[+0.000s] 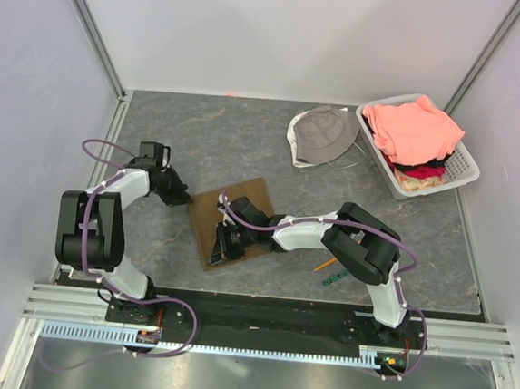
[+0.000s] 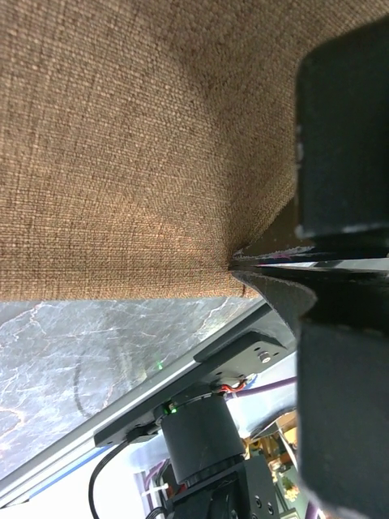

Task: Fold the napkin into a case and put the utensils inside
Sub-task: Smooth out the square-folded napkin at the center of the board.

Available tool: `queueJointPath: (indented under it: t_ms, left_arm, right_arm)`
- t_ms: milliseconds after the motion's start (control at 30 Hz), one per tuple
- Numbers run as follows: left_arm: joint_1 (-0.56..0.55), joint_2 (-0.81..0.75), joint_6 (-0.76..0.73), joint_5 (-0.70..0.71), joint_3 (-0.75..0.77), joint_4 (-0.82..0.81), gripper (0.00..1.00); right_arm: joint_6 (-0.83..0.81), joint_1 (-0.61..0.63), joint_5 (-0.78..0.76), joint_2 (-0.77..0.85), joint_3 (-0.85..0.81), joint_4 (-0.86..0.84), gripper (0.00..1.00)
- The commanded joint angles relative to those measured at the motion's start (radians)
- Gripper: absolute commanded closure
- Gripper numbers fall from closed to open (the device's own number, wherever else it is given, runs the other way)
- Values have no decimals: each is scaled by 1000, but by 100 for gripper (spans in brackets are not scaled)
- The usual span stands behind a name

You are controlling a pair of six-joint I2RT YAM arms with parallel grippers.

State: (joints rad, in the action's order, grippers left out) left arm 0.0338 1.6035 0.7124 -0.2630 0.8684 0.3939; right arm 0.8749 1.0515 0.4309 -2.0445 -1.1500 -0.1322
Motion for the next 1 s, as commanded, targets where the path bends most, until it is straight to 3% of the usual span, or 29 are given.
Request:
queueJointPath:
  t_ms: [0, 600, 733, 967]
  left_arm:
    - [23, -47, -42, 27, 30, -4, 98]
    - [43, 50, -62, 74, 44, 0, 98]
    - [43, -23, -67, 62, 55, 14, 98]
    - [29, -252, -71, -108, -23, 14, 94]
  right_arm:
    - [-28, 11, -17, 55, -51, 39, 92]
    - [-20, 48, -20, -40, -77, 31, 92]
    - [-24, 45, -11, -46, -80, 29, 92]
    - [-97, -27, -40, 82, -120, 131, 89]
